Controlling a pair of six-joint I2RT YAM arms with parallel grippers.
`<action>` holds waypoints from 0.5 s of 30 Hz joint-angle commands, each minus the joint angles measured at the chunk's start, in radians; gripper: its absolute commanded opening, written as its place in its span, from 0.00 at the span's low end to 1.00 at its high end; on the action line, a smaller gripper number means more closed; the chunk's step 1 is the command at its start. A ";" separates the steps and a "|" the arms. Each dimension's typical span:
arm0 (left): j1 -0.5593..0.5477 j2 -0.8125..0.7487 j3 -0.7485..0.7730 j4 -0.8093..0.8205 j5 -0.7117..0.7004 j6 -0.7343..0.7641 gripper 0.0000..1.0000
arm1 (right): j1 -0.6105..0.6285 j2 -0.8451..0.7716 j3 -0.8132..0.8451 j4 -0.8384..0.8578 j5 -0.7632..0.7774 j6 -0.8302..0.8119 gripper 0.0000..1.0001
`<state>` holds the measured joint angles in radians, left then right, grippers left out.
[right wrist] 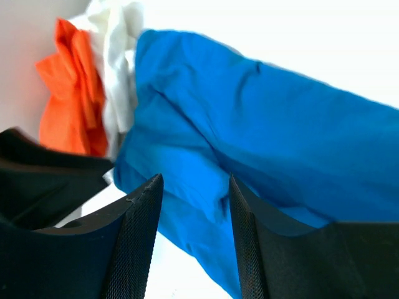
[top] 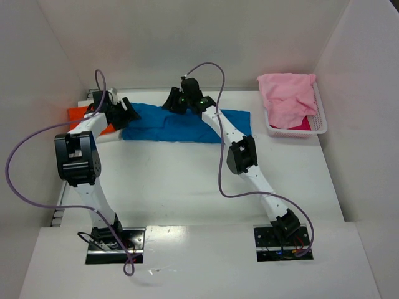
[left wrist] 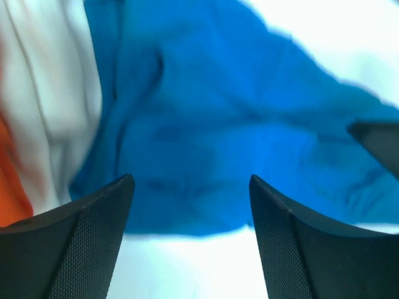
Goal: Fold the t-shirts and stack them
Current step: Fold the other side of the tshirt into a rectangle
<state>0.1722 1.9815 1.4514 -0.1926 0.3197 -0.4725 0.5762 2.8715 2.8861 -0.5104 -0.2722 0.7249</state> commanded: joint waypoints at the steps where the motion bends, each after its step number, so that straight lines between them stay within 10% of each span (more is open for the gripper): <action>1: 0.000 -0.118 -0.098 0.045 0.071 0.018 0.81 | 0.045 -0.107 -0.045 -0.056 -0.013 -0.056 0.53; 15: 0.000 0.001 -0.048 0.056 0.094 -0.052 0.59 | 0.103 -0.221 -0.465 0.125 0.044 -0.016 0.53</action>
<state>0.1722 1.9289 1.3639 -0.1705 0.3964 -0.5022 0.6853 2.6994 2.4255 -0.4358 -0.2474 0.7065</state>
